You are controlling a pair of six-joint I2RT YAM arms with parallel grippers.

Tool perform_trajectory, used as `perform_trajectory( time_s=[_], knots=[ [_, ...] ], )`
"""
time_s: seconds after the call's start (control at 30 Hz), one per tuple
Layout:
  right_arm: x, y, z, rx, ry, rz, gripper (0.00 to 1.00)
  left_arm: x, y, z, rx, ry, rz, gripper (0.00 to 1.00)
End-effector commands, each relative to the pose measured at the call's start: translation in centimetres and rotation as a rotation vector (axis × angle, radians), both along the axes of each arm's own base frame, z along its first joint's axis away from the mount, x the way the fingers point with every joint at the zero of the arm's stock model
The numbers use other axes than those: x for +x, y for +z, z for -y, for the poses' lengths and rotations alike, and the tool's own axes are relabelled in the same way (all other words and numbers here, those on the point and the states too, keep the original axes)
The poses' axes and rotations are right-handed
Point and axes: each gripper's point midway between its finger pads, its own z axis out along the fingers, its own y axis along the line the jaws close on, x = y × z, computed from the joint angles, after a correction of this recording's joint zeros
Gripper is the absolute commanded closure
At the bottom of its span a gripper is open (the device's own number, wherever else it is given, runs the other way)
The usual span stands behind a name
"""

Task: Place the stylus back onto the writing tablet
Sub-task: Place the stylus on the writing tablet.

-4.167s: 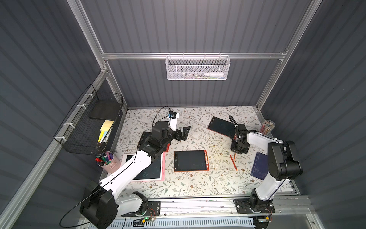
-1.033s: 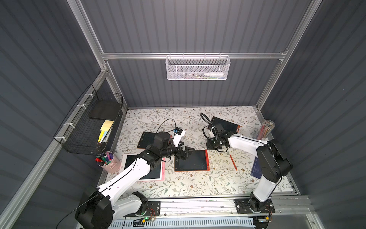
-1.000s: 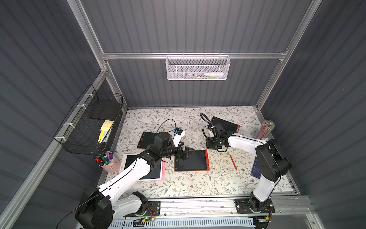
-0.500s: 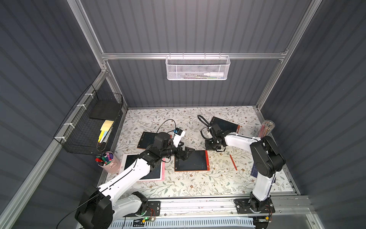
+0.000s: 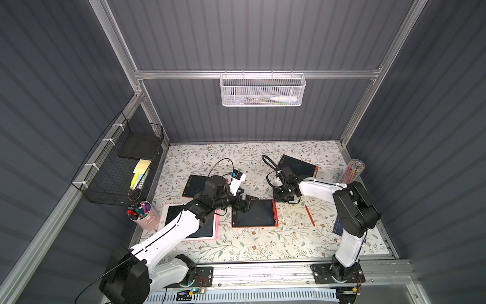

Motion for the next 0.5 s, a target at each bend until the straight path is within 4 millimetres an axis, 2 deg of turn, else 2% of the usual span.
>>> perform_trajectory(
  time_s=[0.0,0.17,0.47],
  knots=[
    [-0.6,0.9,0.2,-0.008,0.009,0.011,0.91,-0.1,-0.2,0.2,0.001,-0.007,0.001,0.01],
    [-0.6,2.3,-0.3,0.017,0.018,0.051,0.90,-0.1,-0.1,0.2,-0.001,-0.005,0.004,0.01],
    [1.3,2.0,-1.0,-0.033,0.045,0.064,0.87,-0.1,0.0,0.1,-0.002,-0.003,0.005,0.01]
  ],
)
